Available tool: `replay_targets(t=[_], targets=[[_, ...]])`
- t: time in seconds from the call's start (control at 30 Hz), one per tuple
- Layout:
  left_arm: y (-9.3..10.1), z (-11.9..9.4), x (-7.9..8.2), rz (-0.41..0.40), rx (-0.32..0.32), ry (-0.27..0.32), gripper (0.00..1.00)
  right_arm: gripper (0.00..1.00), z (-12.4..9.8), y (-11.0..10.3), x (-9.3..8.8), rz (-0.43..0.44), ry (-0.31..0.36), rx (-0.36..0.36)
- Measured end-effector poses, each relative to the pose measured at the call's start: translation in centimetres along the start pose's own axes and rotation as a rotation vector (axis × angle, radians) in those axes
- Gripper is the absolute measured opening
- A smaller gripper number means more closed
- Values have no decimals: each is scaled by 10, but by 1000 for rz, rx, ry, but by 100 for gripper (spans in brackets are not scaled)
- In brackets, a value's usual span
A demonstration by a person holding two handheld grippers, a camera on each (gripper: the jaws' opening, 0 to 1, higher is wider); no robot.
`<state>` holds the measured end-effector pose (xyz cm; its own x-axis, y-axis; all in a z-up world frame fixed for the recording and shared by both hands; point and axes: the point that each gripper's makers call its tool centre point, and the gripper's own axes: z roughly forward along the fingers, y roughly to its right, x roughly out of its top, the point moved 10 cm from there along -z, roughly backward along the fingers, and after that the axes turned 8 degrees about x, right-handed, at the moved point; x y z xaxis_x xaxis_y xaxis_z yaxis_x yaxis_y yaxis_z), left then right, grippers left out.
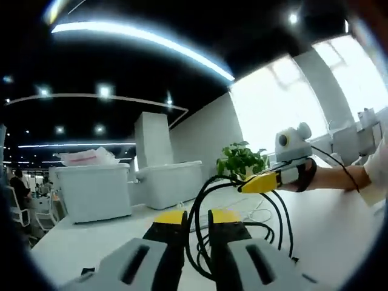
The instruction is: Coil the Type-C to USB data cable on the desktop and secure it with Velcro straps.
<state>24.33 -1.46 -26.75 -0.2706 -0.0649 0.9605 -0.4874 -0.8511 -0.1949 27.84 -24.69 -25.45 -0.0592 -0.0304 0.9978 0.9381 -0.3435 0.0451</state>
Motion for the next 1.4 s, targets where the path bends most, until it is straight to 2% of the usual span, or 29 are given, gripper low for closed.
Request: replay_targets(t=[0.07,0.17,0.3,0.4,0.47,0.53,0.57,0.7,0.87,0.97,1.07,1.23,1.4], targets=[[2,2,-3,33,8,-13,17,3,-1,-1,0,13,8,15],[1,2,-4,39,15,-17,19,3,-1,-1,2,38,17,36],[-4,1,-3,1,15,-9,20,3,-1,-7,2,81,38,109],[-7,1,-4,-23,18,-10,24,3,-1,-7,3,91,40,126],[-6,1,-4,-60,-22,2,24,3,-1,-8,2,100,43,142],[-1,1,-4,-104,-87,0,22,3,-1,-7,2,118,45,160],[-2,1,-4,-105,-87,-5,19,3,-1,-8,2,120,44,162],[2,1,-6,-55,-71,-17,7,3,0,-6,1,101,24,132],[1,0,-5,-75,-61,-18,5,4,1,-3,-3,87,15,90],[2,-1,-3,-17,-43,-20,5,4,2,-3,-3,62,18,50],[3,-1,-3,2,-12,-31,4,6,4,-4,-3,-30,44,-21],[2,-2,-2,7,44,-62,4,11,8,-10,-2,-146,25,-98],[-1,-2,-3,5,66,-71,4,15,10,-10,-1,-134,28,-103]])
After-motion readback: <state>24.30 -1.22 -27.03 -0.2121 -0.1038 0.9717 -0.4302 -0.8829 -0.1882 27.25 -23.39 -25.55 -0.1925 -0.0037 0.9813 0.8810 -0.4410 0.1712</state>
